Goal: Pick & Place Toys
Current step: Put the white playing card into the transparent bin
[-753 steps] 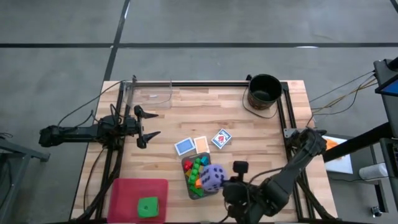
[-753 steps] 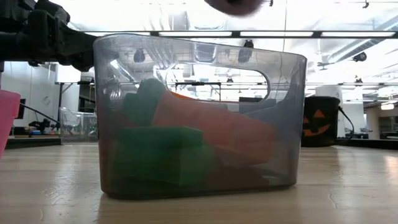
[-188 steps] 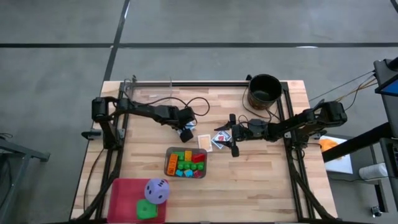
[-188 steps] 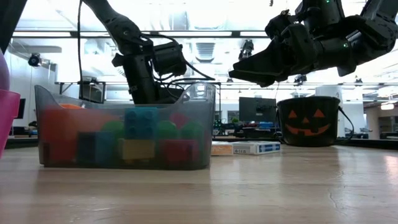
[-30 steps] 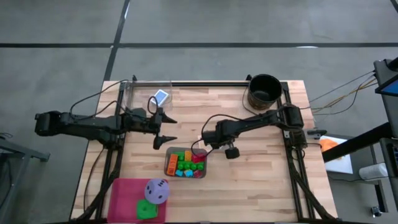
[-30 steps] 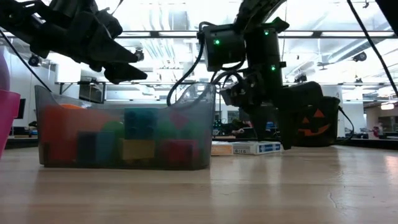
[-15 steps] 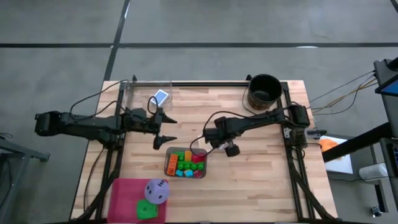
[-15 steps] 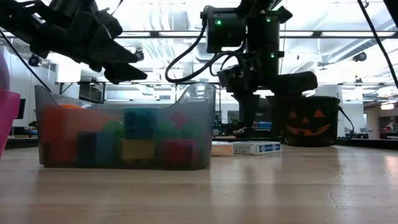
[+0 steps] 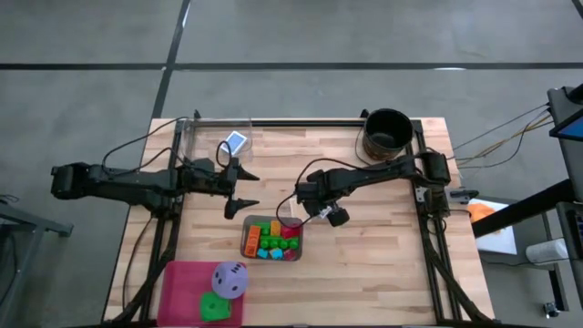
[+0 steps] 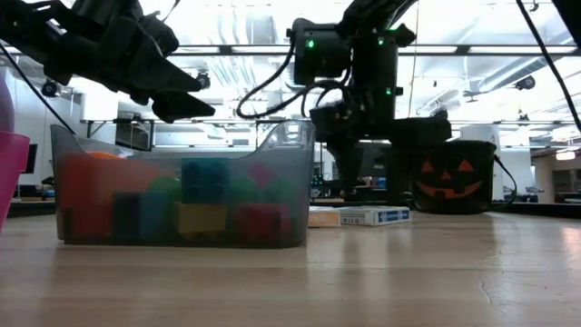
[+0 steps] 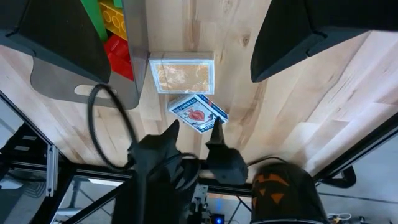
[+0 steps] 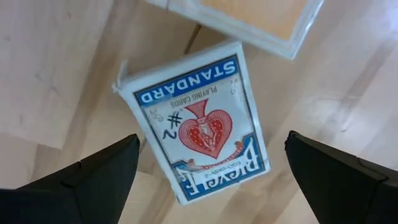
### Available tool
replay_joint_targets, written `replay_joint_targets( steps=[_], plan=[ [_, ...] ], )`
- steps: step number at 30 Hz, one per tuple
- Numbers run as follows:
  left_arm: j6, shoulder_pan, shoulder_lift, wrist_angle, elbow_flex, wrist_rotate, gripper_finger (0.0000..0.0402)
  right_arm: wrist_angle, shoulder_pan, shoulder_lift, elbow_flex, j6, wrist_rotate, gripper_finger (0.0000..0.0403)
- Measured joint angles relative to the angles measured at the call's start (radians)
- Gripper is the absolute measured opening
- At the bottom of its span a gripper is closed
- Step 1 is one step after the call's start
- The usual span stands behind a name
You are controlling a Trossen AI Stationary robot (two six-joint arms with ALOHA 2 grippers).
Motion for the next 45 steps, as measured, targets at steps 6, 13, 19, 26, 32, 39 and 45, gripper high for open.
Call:
replay_joint_targets(
  steps=[6,13,19,26,32,39,45],
  plan=[
    [0.001,0.0,0.0,-0.001,0.0,0.0,0.0386,0.012,-0.003,0.049,0.002,-0.033,-0.013,0.0396],
    [0.004,0.0,0.0,-0.001,0.0,0.0,0.0386,0.008,-0.01,0.101,0.007,-0.039,-0.022,0.0396],
    [0.005,0.0,0.0,-0.002,0.0,0.0,0.0386,0.008,-0.01,0.111,0.006,-0.031,-0.021,0.0394],
    [0.008,0.0,0.0,-0.003,0.0,0.0,0.0386,0.004,-0.009,0.105,0.003,-0.015,-0.029,0.0305],
    [0.007,0.0,0.0,-0.004,0.0,0.0,0.0386,-0.007,-0.009,0.095,0.003,0.01,-0.039,0.029],
    [0.007,0.0,0.0,-0.012,0.0,-0.004,0.0386,-0.014,-0.011,0.065,-0.002,0.05,-0.043,0.029],
    [0.016,0.0,0.0,-0.012,0.0,-0.005,0.0386,-0.016,-0.012,0.033,-0.003,0.073,-0.045,0.029]
  ],
)
